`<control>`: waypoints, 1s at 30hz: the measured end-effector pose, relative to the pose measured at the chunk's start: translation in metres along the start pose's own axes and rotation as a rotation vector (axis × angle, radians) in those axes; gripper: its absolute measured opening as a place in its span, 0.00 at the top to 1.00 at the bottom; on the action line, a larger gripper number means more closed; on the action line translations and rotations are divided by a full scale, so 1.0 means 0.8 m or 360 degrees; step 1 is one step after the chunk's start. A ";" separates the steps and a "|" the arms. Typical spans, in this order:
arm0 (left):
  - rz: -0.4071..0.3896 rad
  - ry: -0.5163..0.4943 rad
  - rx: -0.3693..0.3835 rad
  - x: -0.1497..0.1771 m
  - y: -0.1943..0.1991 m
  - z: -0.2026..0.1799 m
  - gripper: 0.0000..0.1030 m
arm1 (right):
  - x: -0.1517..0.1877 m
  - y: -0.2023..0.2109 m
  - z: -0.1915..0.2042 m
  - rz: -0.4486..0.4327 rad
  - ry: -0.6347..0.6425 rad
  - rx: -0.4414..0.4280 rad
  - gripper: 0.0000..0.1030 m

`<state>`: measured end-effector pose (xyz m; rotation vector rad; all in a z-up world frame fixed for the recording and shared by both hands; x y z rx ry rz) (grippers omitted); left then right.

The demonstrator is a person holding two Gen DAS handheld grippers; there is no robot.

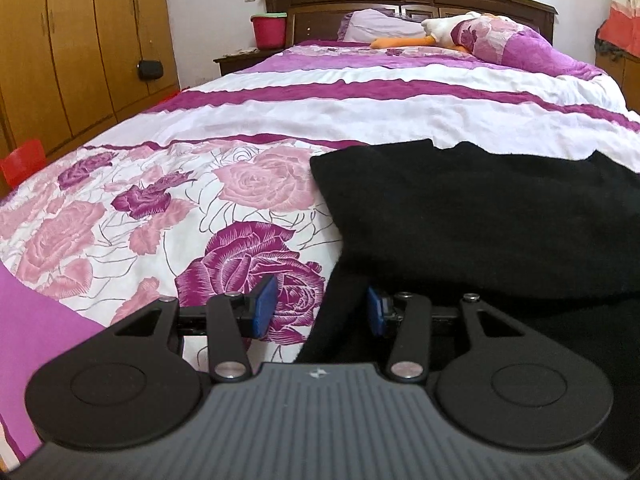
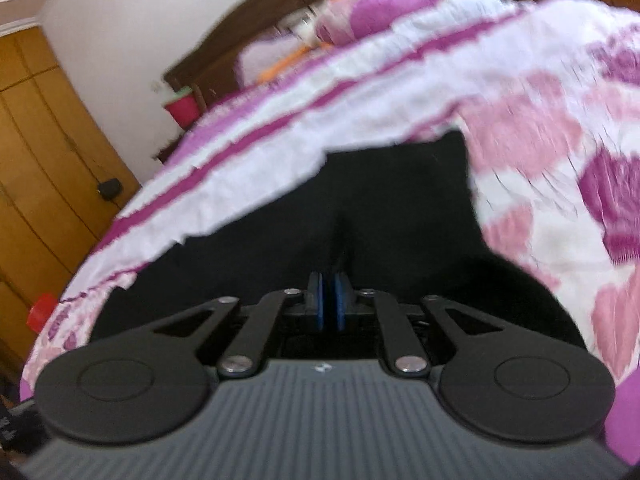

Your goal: Fold small clothes

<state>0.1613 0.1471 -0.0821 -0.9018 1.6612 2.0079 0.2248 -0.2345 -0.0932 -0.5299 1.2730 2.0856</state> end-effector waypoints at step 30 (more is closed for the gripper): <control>-0.0055 -0.0058 -0.0157 0.006 -0.011 -0.012 0.46 | -0.023 -0.015 -0.017 -0.0133 0.0209 0.0196 0.91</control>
Point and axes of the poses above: each gripper's, at about its wrist camera, not at the fingertips, and y roughly against the way its jaws point, z to its left, x to its underside, the point moved 8 cm from there along -y, roughly the way its jaws point, and after that the axes turned 11 degrees about z, right-handed, at the moved point
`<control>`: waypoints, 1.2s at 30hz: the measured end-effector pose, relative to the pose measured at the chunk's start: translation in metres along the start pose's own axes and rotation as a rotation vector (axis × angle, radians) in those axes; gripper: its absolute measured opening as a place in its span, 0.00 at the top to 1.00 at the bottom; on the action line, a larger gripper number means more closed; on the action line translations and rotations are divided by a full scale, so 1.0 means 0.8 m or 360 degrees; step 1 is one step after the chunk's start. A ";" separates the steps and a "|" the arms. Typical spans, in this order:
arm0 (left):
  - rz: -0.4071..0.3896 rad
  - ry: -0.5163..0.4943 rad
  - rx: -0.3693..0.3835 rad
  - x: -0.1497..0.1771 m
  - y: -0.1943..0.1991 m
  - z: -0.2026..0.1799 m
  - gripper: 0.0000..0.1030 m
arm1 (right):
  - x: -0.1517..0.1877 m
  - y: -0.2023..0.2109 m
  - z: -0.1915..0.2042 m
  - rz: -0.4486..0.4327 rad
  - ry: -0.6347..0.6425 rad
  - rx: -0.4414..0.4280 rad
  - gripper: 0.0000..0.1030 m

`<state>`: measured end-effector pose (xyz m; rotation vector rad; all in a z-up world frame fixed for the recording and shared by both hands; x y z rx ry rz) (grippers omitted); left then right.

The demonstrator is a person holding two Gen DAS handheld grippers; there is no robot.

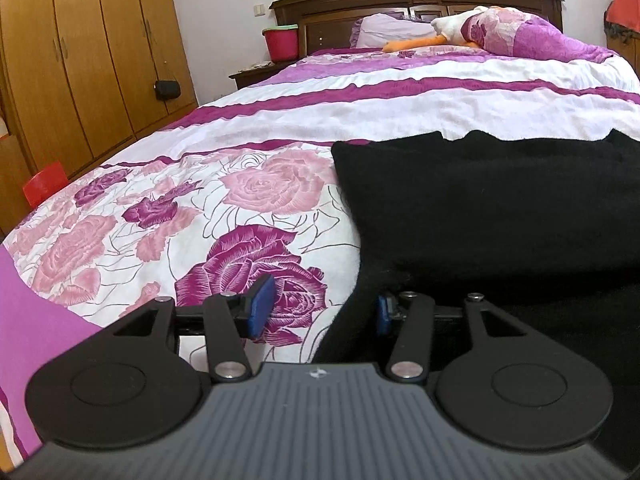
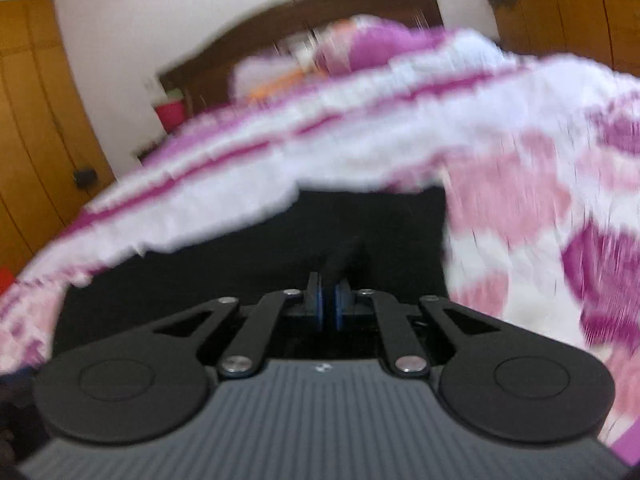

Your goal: Fold small clothes

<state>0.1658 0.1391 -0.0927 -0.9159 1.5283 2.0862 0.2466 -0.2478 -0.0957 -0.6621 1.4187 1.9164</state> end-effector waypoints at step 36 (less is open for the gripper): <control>0.0223 -0.0060 0.0327 0.088 0.133 0.039 0.41 | 0.112 0.175 -0.048 0.0183 0.0026 0.0015 0.55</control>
Point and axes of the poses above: each gripper's, at about its wrist camera, not at the fingertips, and y roughly against the way its jaws point, z to its left, x to its underside, the point moved 8 cm from there along -y, roughly the way its jaws point, and after that the axes turned 11 degrees about z, right-handed, at the moved point
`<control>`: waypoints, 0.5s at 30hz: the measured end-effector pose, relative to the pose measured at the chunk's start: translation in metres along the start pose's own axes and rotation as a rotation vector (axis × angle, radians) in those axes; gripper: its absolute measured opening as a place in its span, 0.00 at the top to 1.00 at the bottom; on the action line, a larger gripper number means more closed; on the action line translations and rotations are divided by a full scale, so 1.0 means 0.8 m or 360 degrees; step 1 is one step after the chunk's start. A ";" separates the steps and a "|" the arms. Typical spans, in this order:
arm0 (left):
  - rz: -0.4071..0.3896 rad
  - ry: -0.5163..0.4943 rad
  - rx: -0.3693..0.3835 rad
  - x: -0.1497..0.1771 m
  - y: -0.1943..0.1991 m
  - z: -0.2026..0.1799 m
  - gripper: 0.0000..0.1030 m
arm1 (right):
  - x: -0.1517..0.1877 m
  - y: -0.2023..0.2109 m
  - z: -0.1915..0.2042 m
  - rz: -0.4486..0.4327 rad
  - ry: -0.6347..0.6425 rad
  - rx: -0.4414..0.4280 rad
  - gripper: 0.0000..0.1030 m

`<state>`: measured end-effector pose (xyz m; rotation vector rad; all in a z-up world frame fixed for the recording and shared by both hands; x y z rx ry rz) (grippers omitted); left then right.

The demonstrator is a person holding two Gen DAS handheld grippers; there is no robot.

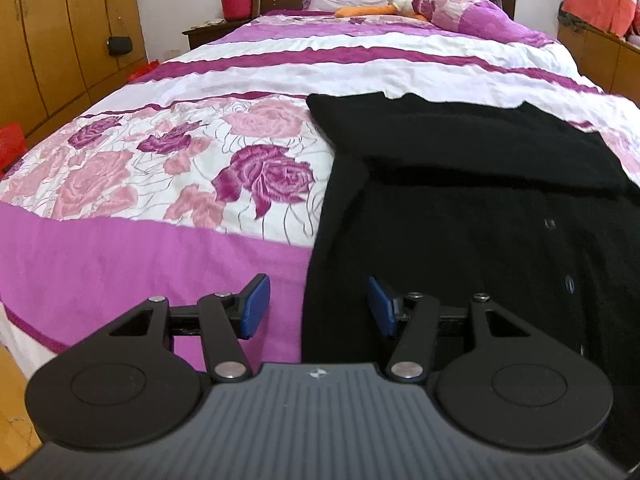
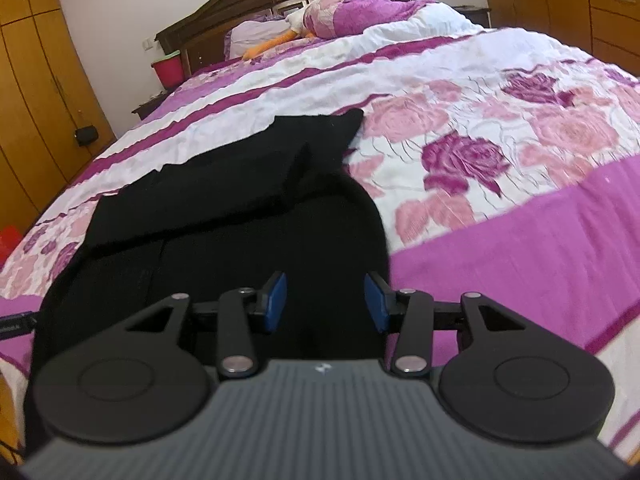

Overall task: Fold small clothes
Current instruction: 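Open the right tool and release the cardigan onto the bed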

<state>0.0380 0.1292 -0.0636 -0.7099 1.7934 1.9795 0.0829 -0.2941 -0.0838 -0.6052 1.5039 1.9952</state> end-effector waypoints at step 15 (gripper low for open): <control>0.0158 0.0085 0.0355 0.072 0.007 0.005 0.38 | 0.076 0.001 -0.004 0.0178 0.0033 -0.0024 0.45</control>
Point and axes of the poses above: each gripper's, at about its wrist camera, not at the fingertips, and y roughly against the way its jaws point, z to its left, x to its underside, the point moved 8 cm from there along -y, roughly the way its jaws point, and after that the axes turned 11 degrees about z, right-handed, at the moved point
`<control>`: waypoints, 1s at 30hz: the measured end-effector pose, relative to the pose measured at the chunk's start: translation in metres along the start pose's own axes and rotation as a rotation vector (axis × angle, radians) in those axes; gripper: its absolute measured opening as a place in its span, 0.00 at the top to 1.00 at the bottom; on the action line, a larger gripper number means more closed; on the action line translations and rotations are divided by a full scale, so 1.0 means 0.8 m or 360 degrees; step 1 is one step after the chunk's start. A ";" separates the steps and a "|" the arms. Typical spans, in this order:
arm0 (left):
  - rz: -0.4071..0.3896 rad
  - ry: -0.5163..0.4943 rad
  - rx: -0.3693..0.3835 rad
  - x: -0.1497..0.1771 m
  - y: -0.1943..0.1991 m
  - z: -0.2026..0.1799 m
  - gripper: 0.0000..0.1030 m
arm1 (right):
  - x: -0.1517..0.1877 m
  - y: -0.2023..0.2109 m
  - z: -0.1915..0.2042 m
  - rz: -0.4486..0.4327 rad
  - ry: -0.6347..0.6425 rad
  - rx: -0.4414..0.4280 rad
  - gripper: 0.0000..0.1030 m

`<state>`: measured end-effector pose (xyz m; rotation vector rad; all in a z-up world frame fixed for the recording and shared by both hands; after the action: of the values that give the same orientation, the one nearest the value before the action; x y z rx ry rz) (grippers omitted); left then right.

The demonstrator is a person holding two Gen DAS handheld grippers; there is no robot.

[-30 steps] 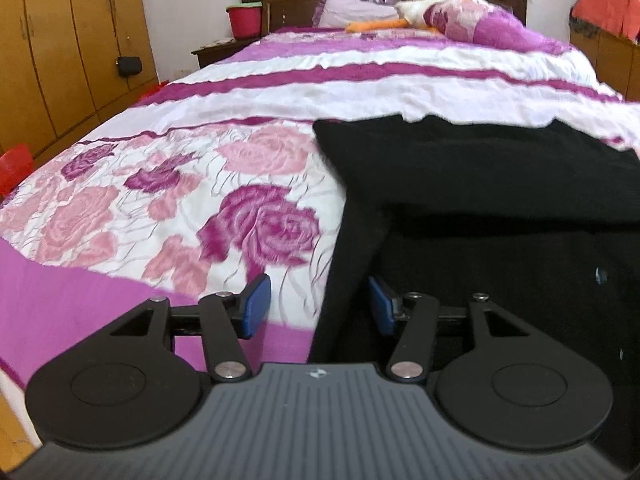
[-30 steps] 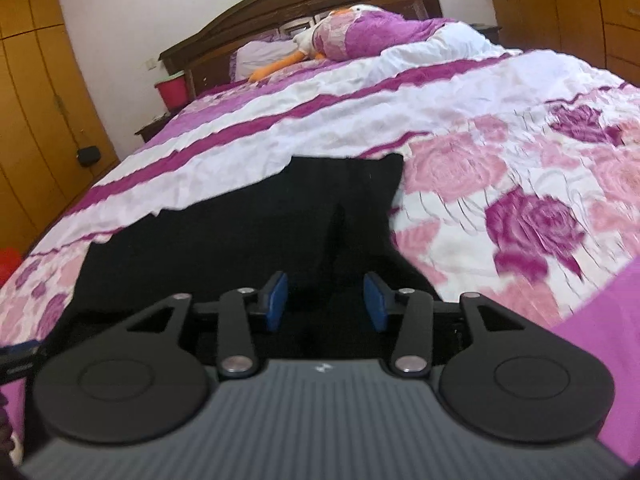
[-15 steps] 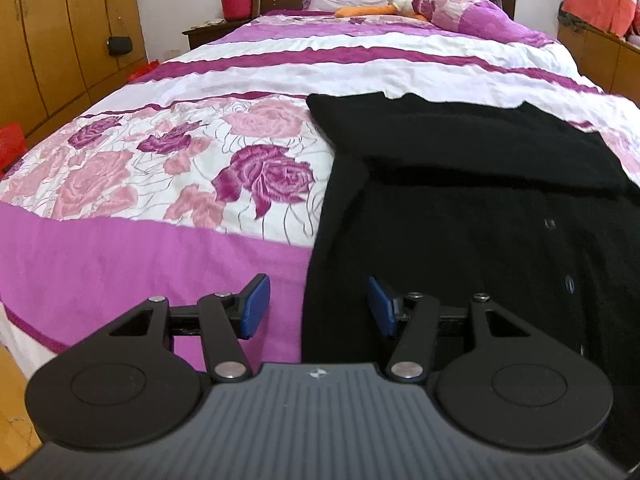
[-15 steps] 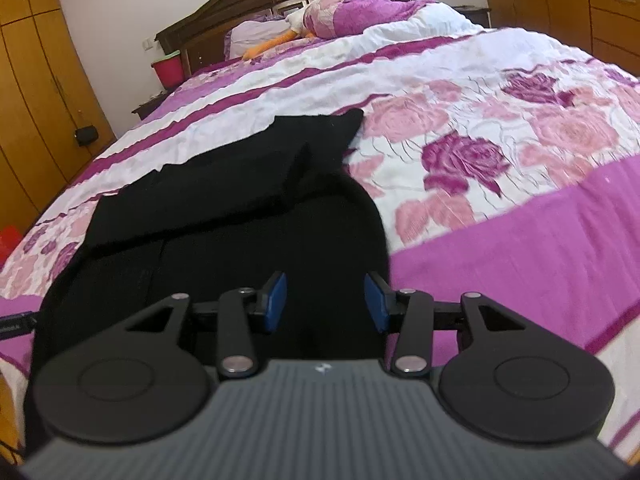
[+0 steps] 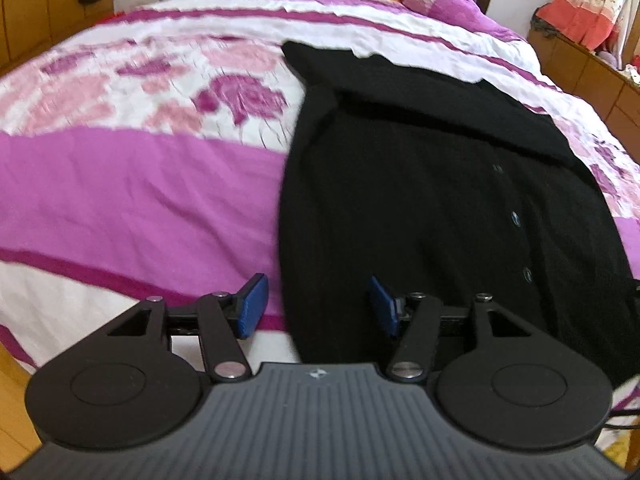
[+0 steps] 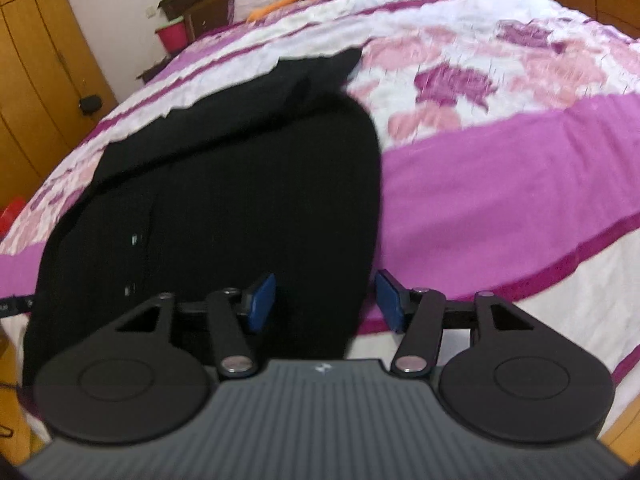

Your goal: Fold small clothes

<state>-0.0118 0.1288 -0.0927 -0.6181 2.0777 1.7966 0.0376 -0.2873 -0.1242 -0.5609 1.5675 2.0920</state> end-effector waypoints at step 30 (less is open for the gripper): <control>0.0065 -0.0112 0.0331 0.025 -0.022 -0.045 0.44 | 0.033 0.005 0.020 -0.0057 0.0088 -0.0456 0.40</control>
<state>-0.0187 0.0891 -0.1121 -0.4517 2.2060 1.5713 0.0132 -0.2692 -0.1323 -0.7449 1.2822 2.3075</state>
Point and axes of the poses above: each gripper's, at about its wrist camera, not at the fingertips, and y roughly against the way its jaws point, z to its left, x to its underside, the point moved 8 cm from there along -y, roughly the way its jaws point, and after that the axes turned 11 degrees about z, right-handed, at the moved point
